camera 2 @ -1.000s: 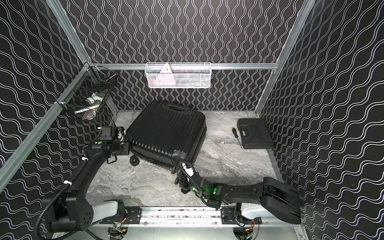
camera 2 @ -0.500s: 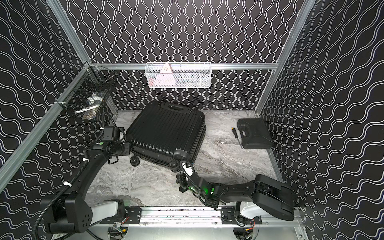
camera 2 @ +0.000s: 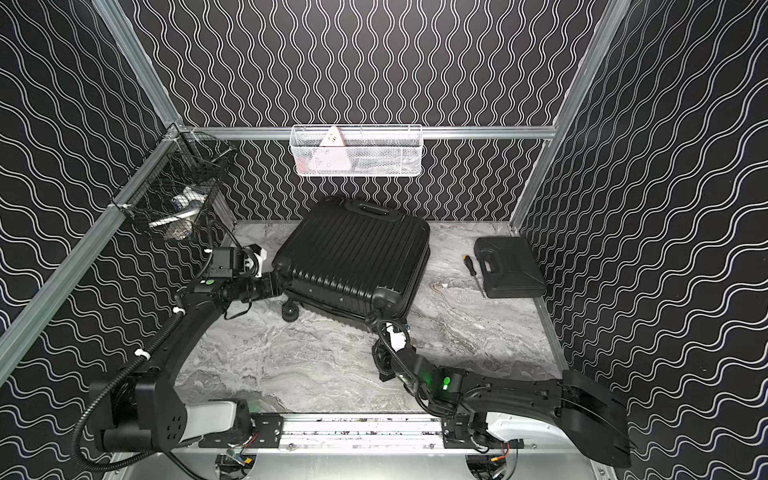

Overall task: Close the suitcase zippers
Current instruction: Place the suitcase at the center of the board.

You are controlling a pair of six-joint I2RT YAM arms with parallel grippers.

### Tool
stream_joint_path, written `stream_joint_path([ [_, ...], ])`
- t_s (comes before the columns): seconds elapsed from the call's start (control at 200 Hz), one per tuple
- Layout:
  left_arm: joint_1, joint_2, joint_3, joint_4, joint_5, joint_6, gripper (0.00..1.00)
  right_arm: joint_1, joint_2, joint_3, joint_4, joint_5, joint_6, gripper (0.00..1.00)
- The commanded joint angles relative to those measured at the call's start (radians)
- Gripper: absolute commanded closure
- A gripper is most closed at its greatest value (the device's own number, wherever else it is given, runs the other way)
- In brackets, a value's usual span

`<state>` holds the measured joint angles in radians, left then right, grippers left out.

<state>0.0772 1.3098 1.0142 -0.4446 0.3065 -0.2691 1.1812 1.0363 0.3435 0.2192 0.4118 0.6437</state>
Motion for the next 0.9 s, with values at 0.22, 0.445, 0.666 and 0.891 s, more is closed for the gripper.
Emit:
stream_joint_path([
  [0.22, 0.000, -0.053, 0.105, 0.063, -0.081, 0.014, 0.01, -0.010, -0.066, 0.121, -0.544, 0.427, 0.160, 0.21],
  [0.445, 0.001, -0.176, 0.082, 0.070, -0.412, 0.036, 0.01, -0.078, -0.116, 0.160, -0.761, 0.629, 0.273, 0.13],
  [0.666, 0.030, -0.225, 0.012, 0.059, -0.685, -0.007, 0.01, -0.333, -0.225, 0.137, -0.547, 0.495, 0.016, 0.10],
  [0.891, 0.046, -0.277, -0.144, 0.116, -0.774, -0.115, 0.01, -0.620, -0.142, 0.170, -0.287, 0.386, -0.281, 0.07],
])
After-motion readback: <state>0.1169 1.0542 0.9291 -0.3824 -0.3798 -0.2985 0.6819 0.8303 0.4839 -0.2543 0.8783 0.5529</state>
